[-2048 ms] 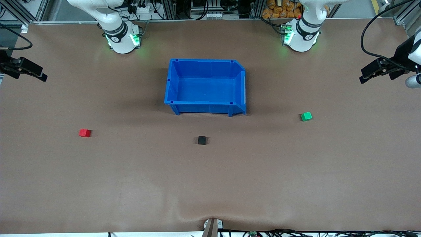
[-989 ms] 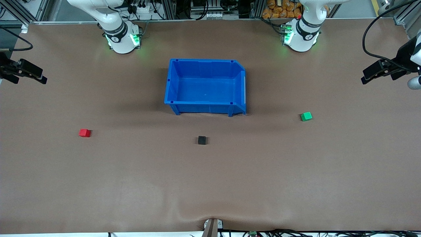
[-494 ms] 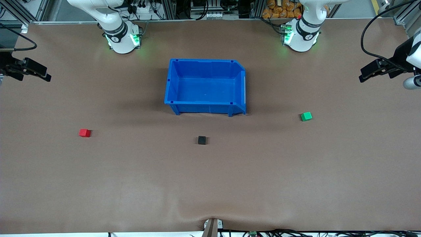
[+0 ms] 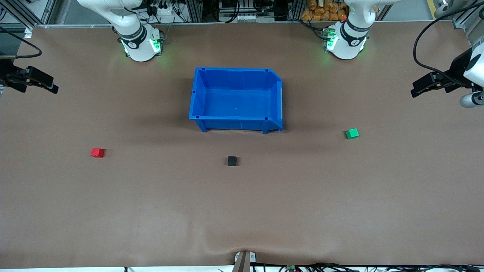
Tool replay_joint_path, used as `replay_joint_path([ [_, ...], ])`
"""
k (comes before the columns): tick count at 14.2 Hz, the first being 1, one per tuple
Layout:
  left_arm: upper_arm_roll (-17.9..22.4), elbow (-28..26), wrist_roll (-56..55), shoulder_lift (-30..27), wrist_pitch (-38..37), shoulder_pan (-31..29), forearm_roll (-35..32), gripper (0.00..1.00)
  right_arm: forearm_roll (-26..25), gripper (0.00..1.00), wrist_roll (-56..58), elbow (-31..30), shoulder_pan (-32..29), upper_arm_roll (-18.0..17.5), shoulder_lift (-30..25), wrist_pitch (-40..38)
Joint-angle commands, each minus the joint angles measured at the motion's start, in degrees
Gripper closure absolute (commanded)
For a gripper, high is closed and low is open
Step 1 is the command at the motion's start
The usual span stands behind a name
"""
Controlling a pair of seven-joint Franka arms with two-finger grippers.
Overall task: Attach green and red cubes to black cube
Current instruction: 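Move the right gripper toward the red cube while the left gripper nears green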
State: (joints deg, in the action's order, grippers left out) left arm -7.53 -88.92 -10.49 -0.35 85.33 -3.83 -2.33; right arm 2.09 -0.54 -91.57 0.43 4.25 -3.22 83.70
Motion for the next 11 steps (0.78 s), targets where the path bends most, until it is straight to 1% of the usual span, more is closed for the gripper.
replay_joint_path([
  [1, -0.4, 0.8, 0.2, 1.2, -0.4, -0.4, -0.7, 0.00, -0.2, 0.00, -1.1, 0.6, 0.7, 0.2, 0.4, -0.3],
  [6, -0.2, 0.0, 0.0, 3.5, -0.2, -0.2, -0.7, 0.00, -0.1, 0.00, -1.3, 1.1, 1.1, 0.1, 1.3, -0.3],
  [11, -0.5, -0.1, 0.1, 8.2, 1.4, -0.1, -0.7, 0.00, -0.1, 0.00, -1.2, 1.1, 1.7, 0.1, 2.2, -0.2],
])
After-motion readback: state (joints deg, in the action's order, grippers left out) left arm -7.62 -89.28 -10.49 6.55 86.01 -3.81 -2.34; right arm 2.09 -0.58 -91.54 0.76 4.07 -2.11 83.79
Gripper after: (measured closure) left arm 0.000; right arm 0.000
